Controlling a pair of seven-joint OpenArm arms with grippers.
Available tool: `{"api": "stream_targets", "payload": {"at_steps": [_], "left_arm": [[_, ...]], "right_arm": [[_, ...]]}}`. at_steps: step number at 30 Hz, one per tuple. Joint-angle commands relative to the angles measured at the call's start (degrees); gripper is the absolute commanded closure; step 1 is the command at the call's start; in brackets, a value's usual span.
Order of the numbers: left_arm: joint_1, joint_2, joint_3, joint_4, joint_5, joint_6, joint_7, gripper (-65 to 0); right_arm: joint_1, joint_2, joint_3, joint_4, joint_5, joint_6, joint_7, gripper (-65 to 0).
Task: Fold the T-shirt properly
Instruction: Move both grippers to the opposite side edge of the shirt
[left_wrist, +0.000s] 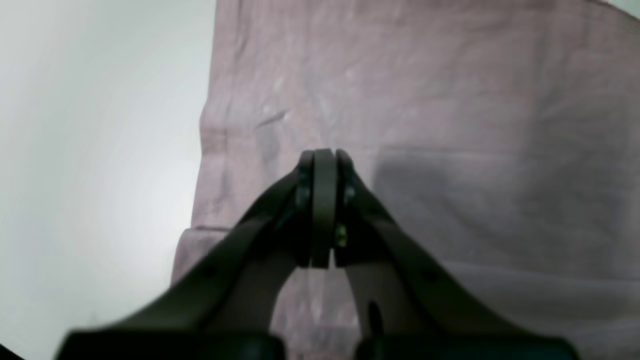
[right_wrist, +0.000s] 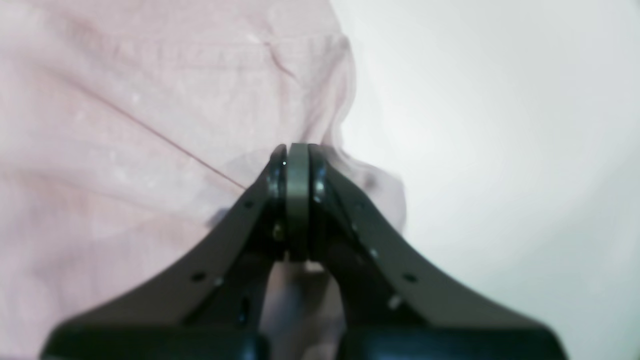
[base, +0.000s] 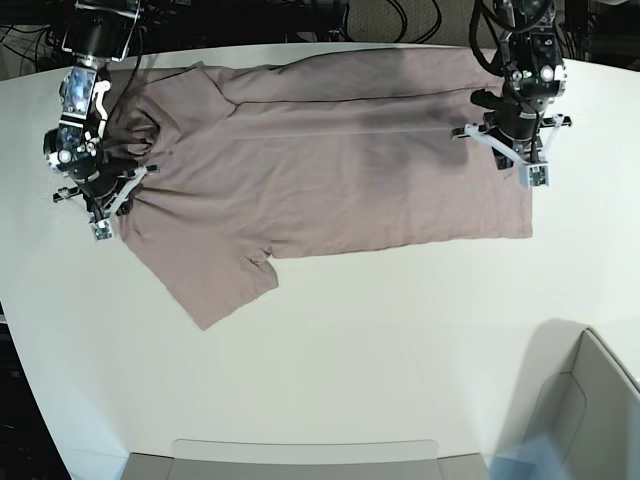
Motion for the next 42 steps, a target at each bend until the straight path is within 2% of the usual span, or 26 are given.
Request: {"api": "stream_targets", "payload": {"at_steps": [1,4,6,12,16,18,21,25,30,34,37,42], "left_arm": [[-0.59,-0.44,-0.15,0.89,0.35,0.25,-0.61,0.0],[-2.26,-0.44,-0.24,0.54,0.35,0.25,-0.61,0.0],[-2.70,-0.44,-0.15,0.19,0.35,0.25,-0.61,0.0],[-2.78,-0.44,-0.41,0.02,0.35,0.25,-0.61,0.0],[-2.78,-0.53,-0.50,-0.34,0.35,0.25,-0.61,0.0],[-2.78,-0.62,-0.50,-0.42,0.35,0.25,-0.61,0.0],[-2.78,-0.62,-0.50,-0.42,0.35,0.25,-0.61,0.0],[-2.87,-0.53,-0.50,-0.42,0.35,0.25,-0.61,0.0],[-4.45,-0.53,-0.32,-0.42,0.35,0.25,-0.61,0.0],[-4.81,-0.53,-0.41,-0.42,0.35,0.17,-0.61,0.0],[-4.81,-0.53,-0.41,-0.42,0.35,0.17,-0.61,0.0],[-4.89,-0.53,-0.41,-0.42,0.35,0.17,-0.61,0.0]], "right_arm": [[-2.50,0.22,-0.14,0.74,-2.16,0.94,-4.56,0.0],[-5.84,0.75,-0.05,4.25,-1.02,0.94,-4.56,0.0],[-6.89,1.54,-0.05,6.36,2.06,0.94,-4.56,0.0],[-3.29,4.53,0.04,12.87,10.06,1.03,-5.00,0.0],[3.13,4.53,-0.14,13.48,10.32,0.94,-5.00,-15.7],[6.47,4.53,-0.49,12.69,10.41,1.03,-5.00,-21.4],[12.53,4.53,-3.12,8.12,10.41,1.20,-5.00,-23.3],[22.73,5.06,-8.75,-7.44,10.41,1.20,-3.15,-23.2],[31.26,5.32,-16.40,-25.37,10.32,1.03,6.52,-23.2],[35.74,5.32,-17.81,-37.15,10.32,0.85,12.50,-23.2],[36.45,5.32,-17.81,-40.85,10.32,0.85,15.31,-23.2],[36.09,5.32,-18.16,-41.99,10.23,0.76,15.93,-23.2]]}}
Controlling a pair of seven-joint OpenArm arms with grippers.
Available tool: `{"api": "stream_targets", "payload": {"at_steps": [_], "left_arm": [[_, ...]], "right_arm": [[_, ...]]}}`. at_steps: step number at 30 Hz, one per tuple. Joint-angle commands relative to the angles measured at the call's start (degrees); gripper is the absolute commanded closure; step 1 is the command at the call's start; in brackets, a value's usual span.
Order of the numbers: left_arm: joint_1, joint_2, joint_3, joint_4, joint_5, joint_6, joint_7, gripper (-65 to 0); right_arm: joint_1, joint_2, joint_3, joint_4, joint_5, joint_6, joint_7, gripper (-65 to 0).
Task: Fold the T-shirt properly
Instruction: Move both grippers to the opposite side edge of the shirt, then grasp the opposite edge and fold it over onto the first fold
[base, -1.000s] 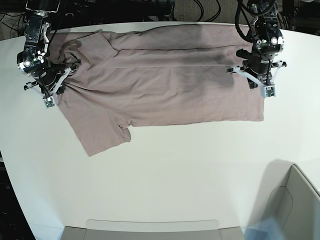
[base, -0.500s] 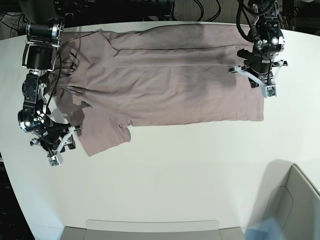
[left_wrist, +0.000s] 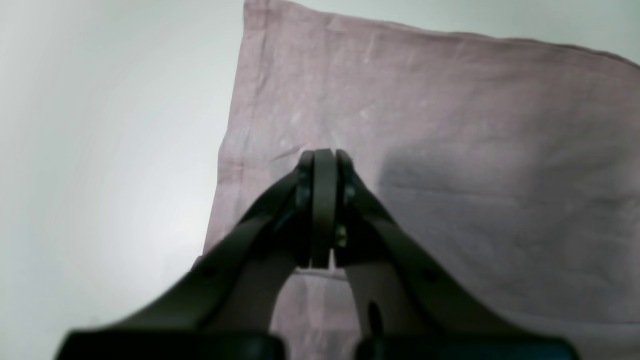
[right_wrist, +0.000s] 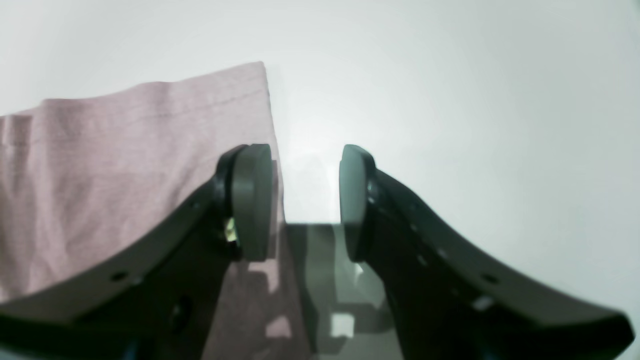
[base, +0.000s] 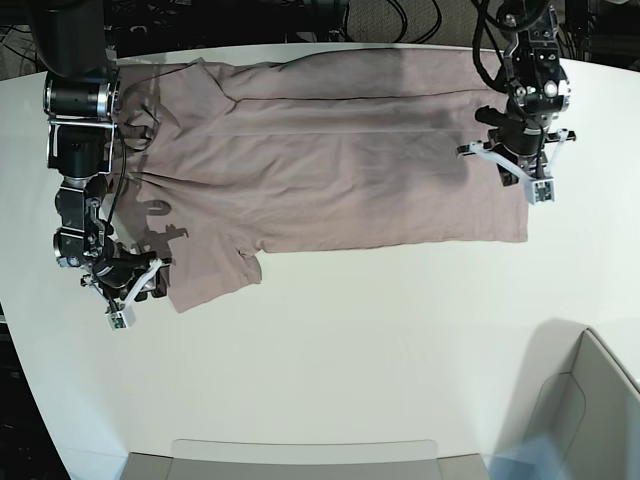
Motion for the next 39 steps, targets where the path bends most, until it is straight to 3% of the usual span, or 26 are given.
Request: {"api": "stream_targets", "payload": {"at_steps": [1,8,11,14,17,21,30,34,39], "left_arm": [[-0.37,-0.37,-0.24,0.93,0.33,-0.01,-1.22,0.0],[-1.95,-0.46,0.12,0.93,0.33,-0.10,-1.13,0.0],[-3.62,-0.73,-0.24,0.93,0.33,-0.10,2.74,0.0],[-6.61,-1.43,-0.06,0.58,-0.02,-0.36,5.46,-12.2],[-9.25,-5.03,1.08,-3.20,-0.29,-2.03,5.46,-20.7],[-14.61,-8.37,1.70,-10.23,-2.57,-7.66,5.99,-20.5],[-26.04,-17.43,2.05,-30.37,-22.79,-8.45,3.00,-20.5],[-27.89,-18.57,2.40,-36.26,-24.02,-8.71,0.54,-20.5],[-27.89,-18.66,2.40,-39.42,-23.85,-14.43,0.36,-20.4]], "right_arm": [[1.76,0.71,0.11,-0.55,0.62,-0.07,1.26,-23.2],[1.41,-1.49,0.03,-4.69,0.62,0.37,1.17,-23.2],[0.35,-1.93,0.03,-4.42,0.62,0.46,1.08,-23.2],[0.18,-2.81,0.03,-4.33,0.62,0.55,-2.17,-23.2],[0.18,-2.98,0.03,-4.33,0.71,0.55,-3.05,-23.2],[0.18,-2.81,0.03,-4.33,0.71,0.55,-3.22,-23.2],[0.18,-2.72,0.03,-4.33,0.71,0.55,-3.05,-23.2],[0.18,-2.72,0.03,-4.33,0.71,0.55,-3.05,-23.2],[0.18,-2.28,0.03,-4.33,0.71,0.55,-3.05,-23.2]]}}
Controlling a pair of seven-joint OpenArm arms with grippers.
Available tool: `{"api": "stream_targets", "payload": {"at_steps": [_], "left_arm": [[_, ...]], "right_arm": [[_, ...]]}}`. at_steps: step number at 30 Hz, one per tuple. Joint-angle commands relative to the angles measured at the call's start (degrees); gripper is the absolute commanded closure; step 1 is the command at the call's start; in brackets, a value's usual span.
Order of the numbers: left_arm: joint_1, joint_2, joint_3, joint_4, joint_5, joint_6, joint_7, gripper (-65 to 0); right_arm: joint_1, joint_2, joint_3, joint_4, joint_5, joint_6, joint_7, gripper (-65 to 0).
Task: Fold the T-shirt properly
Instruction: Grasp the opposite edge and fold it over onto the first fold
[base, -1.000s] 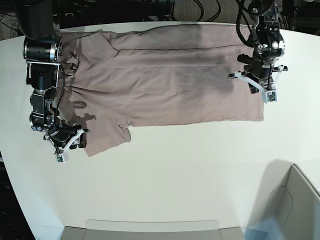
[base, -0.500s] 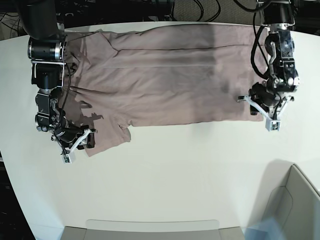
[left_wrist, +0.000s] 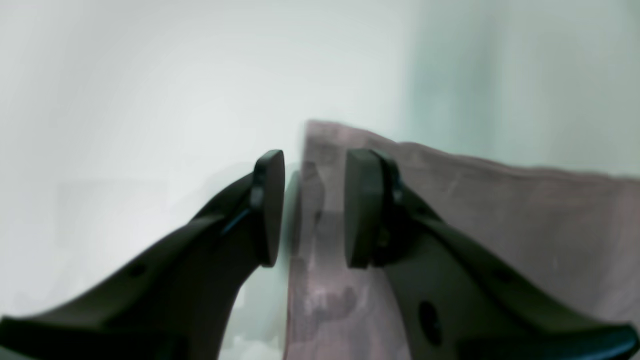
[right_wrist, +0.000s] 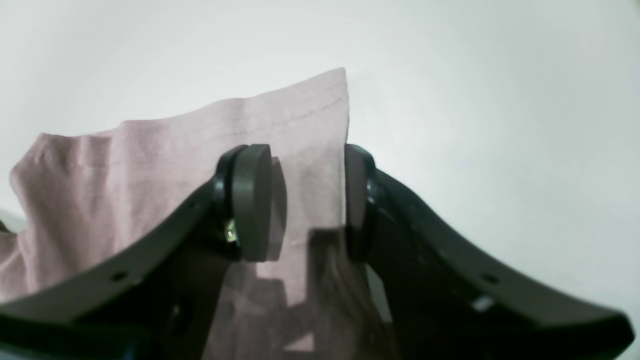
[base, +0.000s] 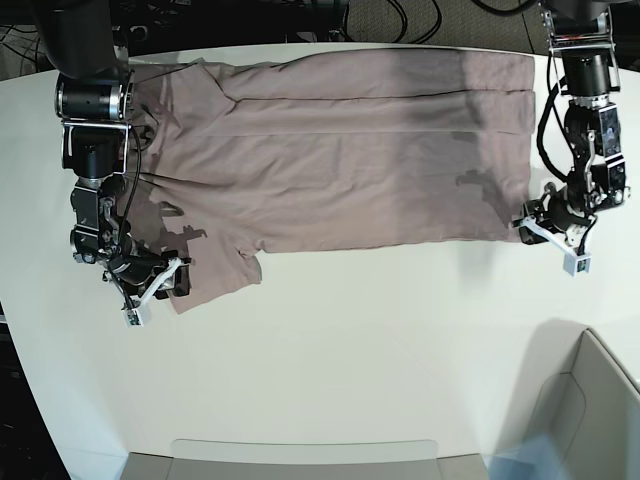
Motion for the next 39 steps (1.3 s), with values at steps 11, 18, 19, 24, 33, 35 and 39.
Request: {"api": "stream_targets", "payload": {"at_steps": [11,18,19,24,33,35,39], "left_arm": [[-1.22,-1.09,6.39,-3.18,-0.48,-0.35,-2.57,-20.4],[-1.31,-0.03,6.83,-5.82,-0.48,-0.35,-2.66,-20.4],[-1.75,0.14,6.83,-7.58,-0.48,-0.35,-2.66,-20.4],[-3.42,0.41,6.92,-11.71,-0.40,-0.53,-3.54,-9.7],[-3.42,0.23,6.39,-8.37,-0.40,-0.62,-3.80,0.0],[-3.24,0.14,6.31,-5.38,-0.40,-0.62,-3.80,0.0],[-2.01,0.50,1.47,-1.16,-0.40,-0.62,-3.54,0.0]], "right_arm": [[0.18,0.47,-0.13,-0.27,-2.07,-0.15,-3.83,-23.2],[0.18,0.30,-0.13,-0.27,-2.07,-0.15,-3.83,-23.1],[0.18,0.30,-0.13,-0.27,-2.07,-0.15,-3.92,-23.0],[0.44,0.21,-0.13,-0.27,-2.07,-0.15,-3.92,-5.8],[2.81,0.56,-0.13,1.93,-2.07,-0.15,-4.19,0.0],[2.81,0.65,-0.04,4.74,-2.07,-0.15,-4.27,0.0],[2.90,0.65,0.14,9.49,-1.98,-0.15,-4.36,0.0]]}}
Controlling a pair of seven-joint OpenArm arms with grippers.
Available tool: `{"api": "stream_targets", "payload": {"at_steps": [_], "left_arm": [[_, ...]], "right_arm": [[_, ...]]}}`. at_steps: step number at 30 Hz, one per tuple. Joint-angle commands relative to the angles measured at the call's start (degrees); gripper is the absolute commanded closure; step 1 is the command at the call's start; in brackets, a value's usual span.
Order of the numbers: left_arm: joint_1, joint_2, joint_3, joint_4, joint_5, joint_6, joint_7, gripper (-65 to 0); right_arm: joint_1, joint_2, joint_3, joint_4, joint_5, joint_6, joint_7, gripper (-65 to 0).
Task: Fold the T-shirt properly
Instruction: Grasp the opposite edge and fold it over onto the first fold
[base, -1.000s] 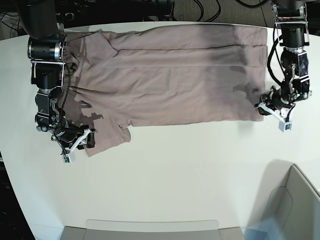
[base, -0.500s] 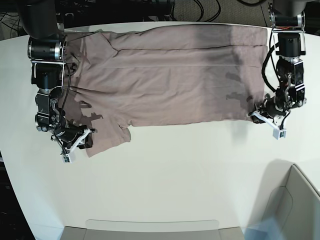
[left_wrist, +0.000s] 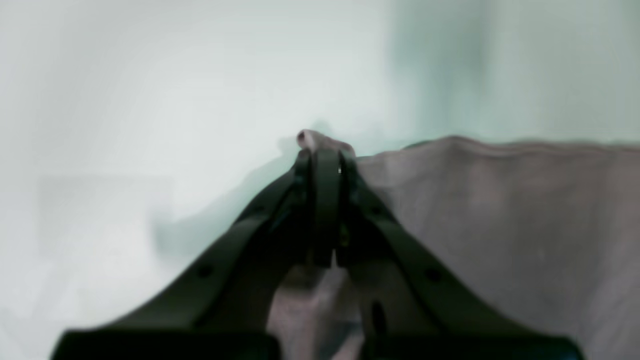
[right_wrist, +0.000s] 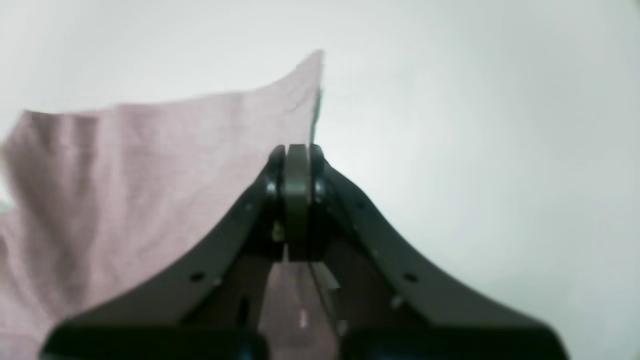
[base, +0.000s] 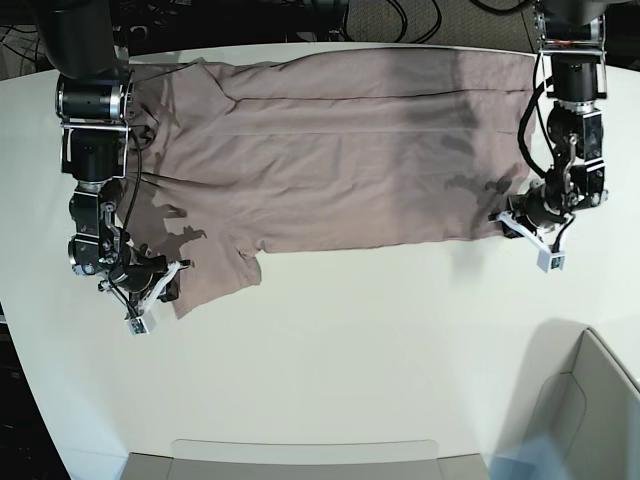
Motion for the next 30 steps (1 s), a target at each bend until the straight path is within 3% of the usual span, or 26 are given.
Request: {"api": "stream_targets", "payload": {"at_steps": [1,7,15,23,30], "left_arm": [[-1.53,-1.07,-2.89,1.64,-0.42,0.15,-1.05,0.0],[-1.53,0.07,-9.84,2.08,-0.42,0.15,-0.87,0.0],[1.02,-0.02,-10.54,7.09,-0.42,0.15,2.56,0.0],[5.85,-0.02,-10.54,13.95,-0.42,0.24,3.26,0.0],[10.86,-0.11,-10.54,18.26,-0.42,0.24,3.35,0.0]], "right_arm": [[2.29,0.67,0.49,2.11,0.92,-0.13,1.54,0.0],[2.55,0.67,0.58,5.80,1.01,-0.13,0.92,0.0],[0.27,0.58,4.44,18.63,1.10,-0.13,-12.44,0.0],[-6.68,0.76,6.73,28.30,1.10,-0.13,-17.27,0.0],[-13.54,0.32,13.50,40.44,1.10,-0.13,-24.57,0.0]]}}
